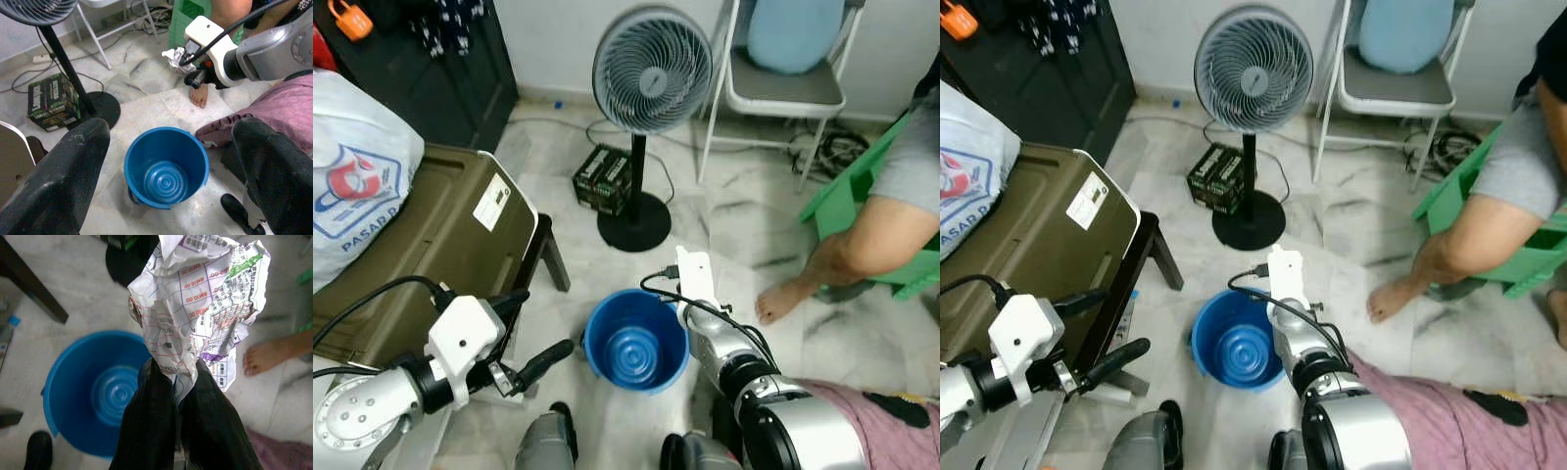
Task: Clean up the room
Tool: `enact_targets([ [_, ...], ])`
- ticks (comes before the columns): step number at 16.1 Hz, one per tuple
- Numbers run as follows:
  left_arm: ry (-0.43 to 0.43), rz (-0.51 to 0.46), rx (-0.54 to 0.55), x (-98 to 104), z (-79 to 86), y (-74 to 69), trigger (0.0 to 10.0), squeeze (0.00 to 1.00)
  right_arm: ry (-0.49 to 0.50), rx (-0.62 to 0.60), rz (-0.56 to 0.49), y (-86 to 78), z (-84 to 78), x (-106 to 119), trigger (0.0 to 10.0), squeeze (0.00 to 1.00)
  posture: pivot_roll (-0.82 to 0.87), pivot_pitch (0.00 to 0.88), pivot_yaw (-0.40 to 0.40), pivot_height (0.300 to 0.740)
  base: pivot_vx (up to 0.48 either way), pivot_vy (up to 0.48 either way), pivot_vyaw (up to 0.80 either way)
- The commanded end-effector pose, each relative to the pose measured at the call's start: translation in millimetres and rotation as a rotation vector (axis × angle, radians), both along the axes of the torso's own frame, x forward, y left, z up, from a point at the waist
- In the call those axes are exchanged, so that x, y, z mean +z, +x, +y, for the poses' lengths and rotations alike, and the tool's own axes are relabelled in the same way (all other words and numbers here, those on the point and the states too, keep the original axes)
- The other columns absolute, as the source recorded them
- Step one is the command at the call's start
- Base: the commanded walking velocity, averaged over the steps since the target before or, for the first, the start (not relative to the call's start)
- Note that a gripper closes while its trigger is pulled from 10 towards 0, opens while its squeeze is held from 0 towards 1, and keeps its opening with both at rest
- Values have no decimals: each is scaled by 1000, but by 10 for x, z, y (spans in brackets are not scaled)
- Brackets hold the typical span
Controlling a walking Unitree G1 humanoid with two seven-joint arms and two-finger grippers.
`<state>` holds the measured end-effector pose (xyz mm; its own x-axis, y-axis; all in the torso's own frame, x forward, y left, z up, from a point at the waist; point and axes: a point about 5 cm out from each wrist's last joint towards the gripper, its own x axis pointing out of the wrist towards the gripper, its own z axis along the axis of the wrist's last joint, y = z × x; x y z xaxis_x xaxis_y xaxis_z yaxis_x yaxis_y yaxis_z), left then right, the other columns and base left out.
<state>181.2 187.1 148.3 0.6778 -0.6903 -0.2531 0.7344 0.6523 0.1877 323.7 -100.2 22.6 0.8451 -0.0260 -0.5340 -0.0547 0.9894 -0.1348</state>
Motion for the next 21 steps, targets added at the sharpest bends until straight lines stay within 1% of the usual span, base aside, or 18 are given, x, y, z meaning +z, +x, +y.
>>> enact_targets([
  [1,12,5,-12,35,8,-20,10000,0,7,-8,17,-26,32,-32,10000,0,229,329,31,740,0,0,0],
  [4,12,-5,0,65,9,19,10000,0,33,32,6,-23,167,-8,10000,0,236,328,30,740,0,0,0],
  [6,14,-4,1,77,11,33,10000,0,53,57,-7,-17,311,32,10000,0,237,329,29,740,0,0,0],
  [8,17,-2,2,81,14,37,10000,0,68,74,-25,-3,395,74,10000,0,236,327,26,740,0,0,0],
  [11,20,0,2,74,22,41,10000,0,66,76,-32,6,407,89,10000,0,237,324,23,740,0,0,0],
  [12,20,1,5,62,28,43,10000,0,70,68,-35,15,389,94,10000,67,235,324,22,740,0,0,0],
  [13,19,2,5,59,29,43,10000,0,72,66,-36,17,384,95,10000,67,235,324,22,740,0,0,0],
  [14,19,3,5,51,31,42,10000,0,75,62,-38,22,376,99,10000,1000,234,323,22,740,0,0,0],
  [21,18,1,9,23,35,63,10000,0,73,63,-60,63,358,146,10000,1000,227,319,17,740,0,0,0],
])
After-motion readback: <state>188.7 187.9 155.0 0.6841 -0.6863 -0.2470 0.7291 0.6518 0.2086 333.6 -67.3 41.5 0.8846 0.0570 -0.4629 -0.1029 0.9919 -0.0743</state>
